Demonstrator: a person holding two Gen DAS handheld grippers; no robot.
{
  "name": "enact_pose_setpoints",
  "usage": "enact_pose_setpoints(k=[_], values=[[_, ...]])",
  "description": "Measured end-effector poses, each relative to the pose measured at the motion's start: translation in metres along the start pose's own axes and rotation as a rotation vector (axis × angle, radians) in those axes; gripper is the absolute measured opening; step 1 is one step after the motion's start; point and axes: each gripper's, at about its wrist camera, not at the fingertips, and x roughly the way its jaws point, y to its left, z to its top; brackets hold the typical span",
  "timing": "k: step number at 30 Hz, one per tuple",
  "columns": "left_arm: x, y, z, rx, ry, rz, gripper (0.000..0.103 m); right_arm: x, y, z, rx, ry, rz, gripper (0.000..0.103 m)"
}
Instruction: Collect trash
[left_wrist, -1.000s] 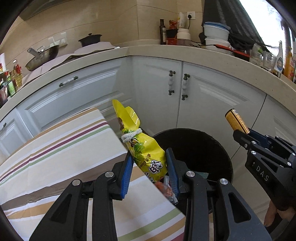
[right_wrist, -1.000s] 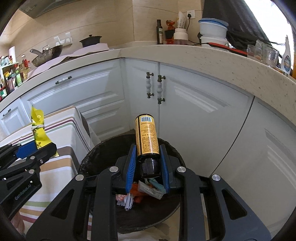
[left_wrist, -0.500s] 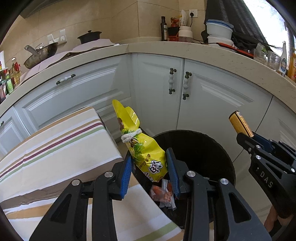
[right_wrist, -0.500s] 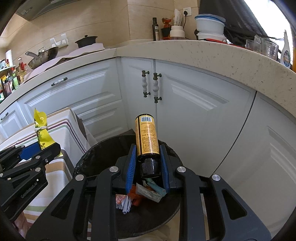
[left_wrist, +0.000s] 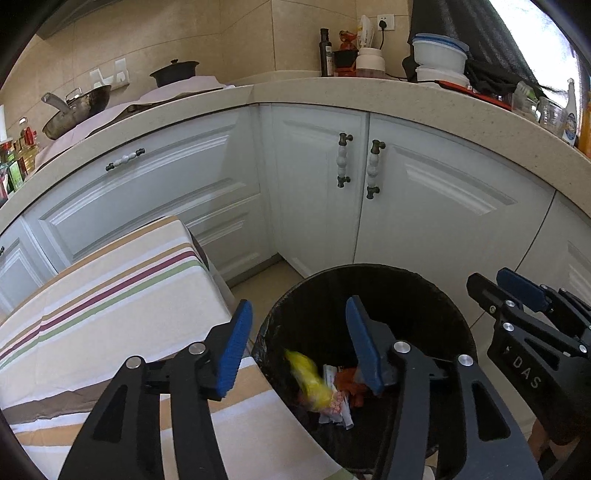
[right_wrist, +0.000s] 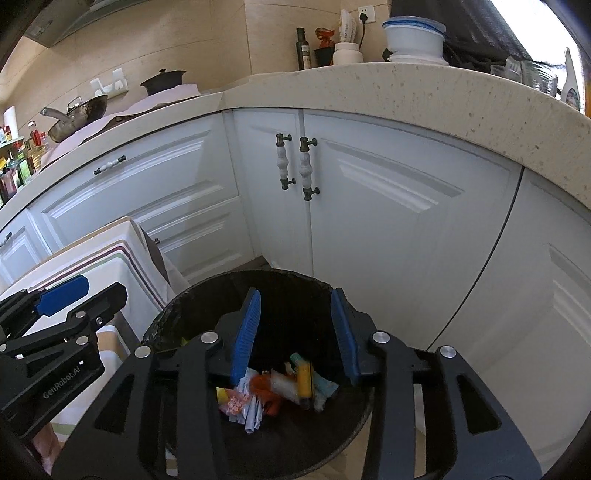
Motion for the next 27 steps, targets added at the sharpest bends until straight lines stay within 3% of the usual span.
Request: enact_pose_setpoints(k=[7, 19, 27], values=[[-0.005, 0.002, 0.000, -0.011, -0.018, 0.013, 0.059, -0.004, -0.001, 0.000, 0.000, -0.008, -0.009, 0.040], [-0.034, 0.008, -0.004, -0.029, -0.072, 0.035, 0.071, -0.034, -0.001, 0.000, 0.001, -0.056, -0.039, 0.067], [-0.063, 0.017, -0.020, -0.035, -0.089, 0.068, 0.076, -0.062, 0.003, -0.010, -0.013, -0.066, -0.044, 0.072]])
